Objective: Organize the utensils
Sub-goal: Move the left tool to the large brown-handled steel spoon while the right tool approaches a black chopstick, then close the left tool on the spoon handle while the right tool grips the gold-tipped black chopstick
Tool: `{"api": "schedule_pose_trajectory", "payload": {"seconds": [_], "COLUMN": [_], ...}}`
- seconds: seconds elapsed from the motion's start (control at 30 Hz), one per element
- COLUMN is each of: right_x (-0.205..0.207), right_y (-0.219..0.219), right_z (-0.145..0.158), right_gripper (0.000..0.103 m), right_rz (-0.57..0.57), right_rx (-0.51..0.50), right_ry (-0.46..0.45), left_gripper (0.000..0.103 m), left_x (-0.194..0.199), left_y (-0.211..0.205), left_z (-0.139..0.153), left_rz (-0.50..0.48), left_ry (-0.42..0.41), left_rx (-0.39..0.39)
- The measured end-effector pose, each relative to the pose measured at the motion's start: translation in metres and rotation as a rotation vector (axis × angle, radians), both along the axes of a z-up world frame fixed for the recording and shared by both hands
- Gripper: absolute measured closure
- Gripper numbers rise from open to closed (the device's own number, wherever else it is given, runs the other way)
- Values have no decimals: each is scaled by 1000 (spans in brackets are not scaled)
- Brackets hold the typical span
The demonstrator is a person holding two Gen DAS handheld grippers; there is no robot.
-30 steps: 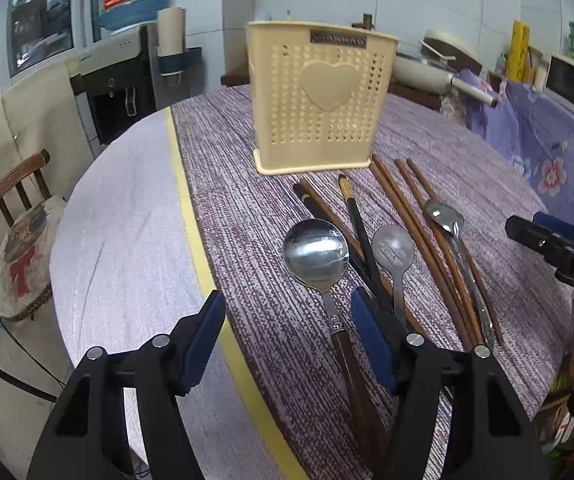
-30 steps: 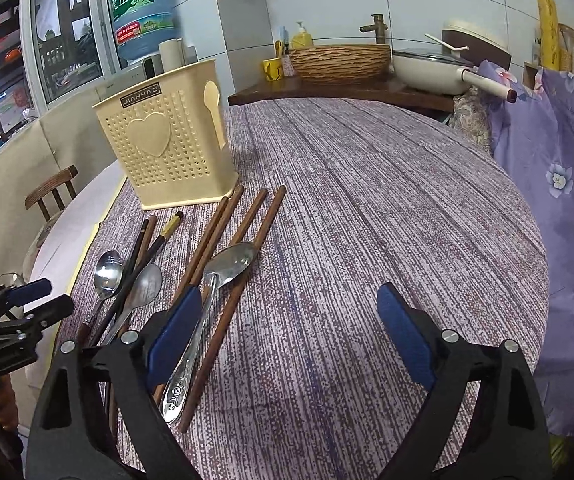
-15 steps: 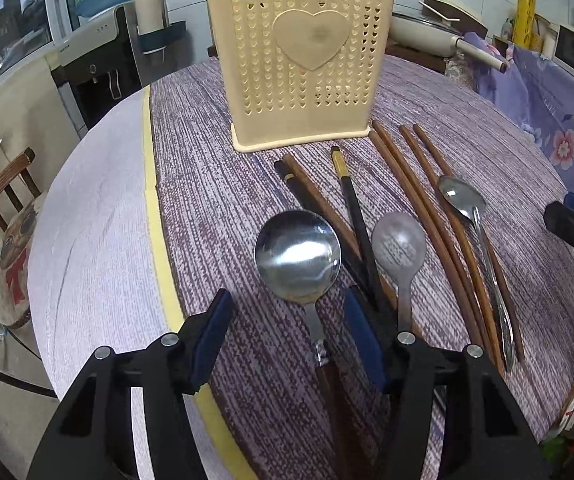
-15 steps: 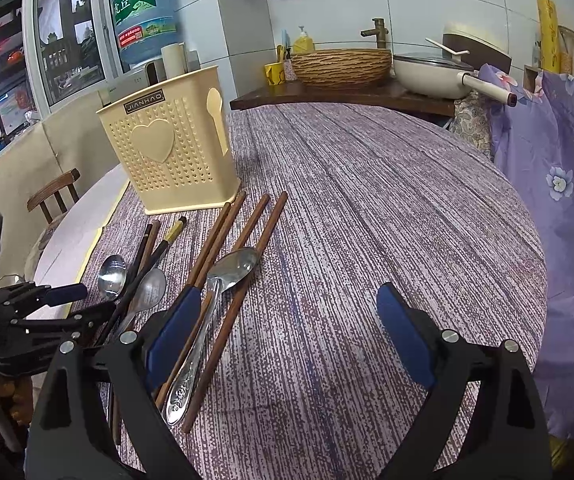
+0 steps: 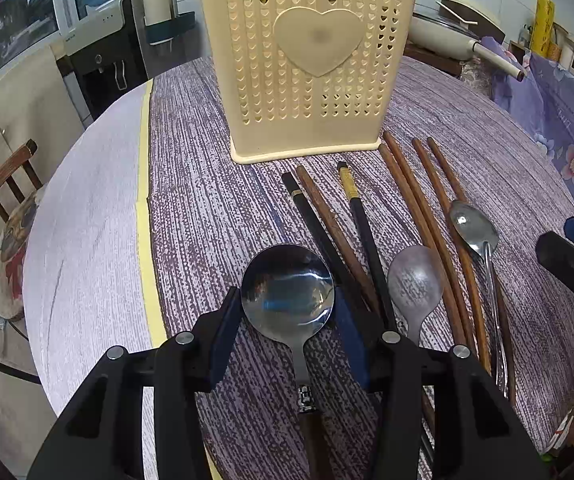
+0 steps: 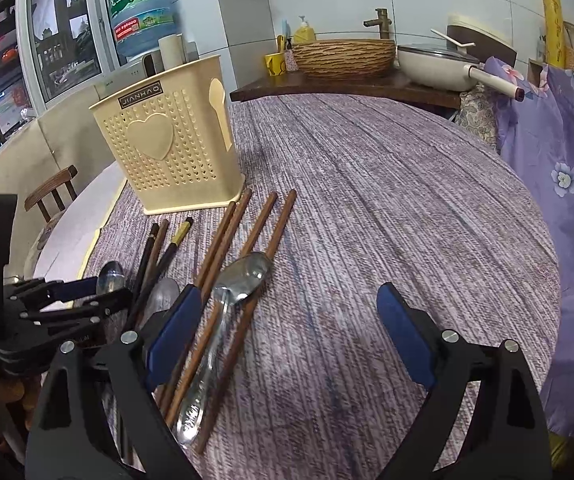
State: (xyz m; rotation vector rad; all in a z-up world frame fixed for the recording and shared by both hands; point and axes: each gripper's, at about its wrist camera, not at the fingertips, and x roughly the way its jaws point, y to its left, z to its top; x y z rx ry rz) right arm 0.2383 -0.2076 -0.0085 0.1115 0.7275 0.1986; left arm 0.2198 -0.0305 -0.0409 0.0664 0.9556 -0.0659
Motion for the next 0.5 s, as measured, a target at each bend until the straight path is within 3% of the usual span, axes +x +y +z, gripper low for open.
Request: {"api": "schedule_pose_trajectory", "payload": {"seconds": [0.1,0.2,0.37,0.5], "right_x": [6,16,43,64], "right_y": [18,41,76,96], "right_z": [8,15,6,-4], "right_gripper": [17,26,54,64], "right_rz": [42,106,173,177], "right_rx": [-4,12,32,38], "right_ry": [-15,1,92,163], "left_gripper": [56,56,56,56], "left_x": [-1,-1,-2,0], "left_y": [6,17,41,52], "left_z": [0,0,0,1], "left_rz": [5,20,63,74], "left_ry": [-2,-7,-12,-11], "left_rx": [-15,-7,-16,-25]}}
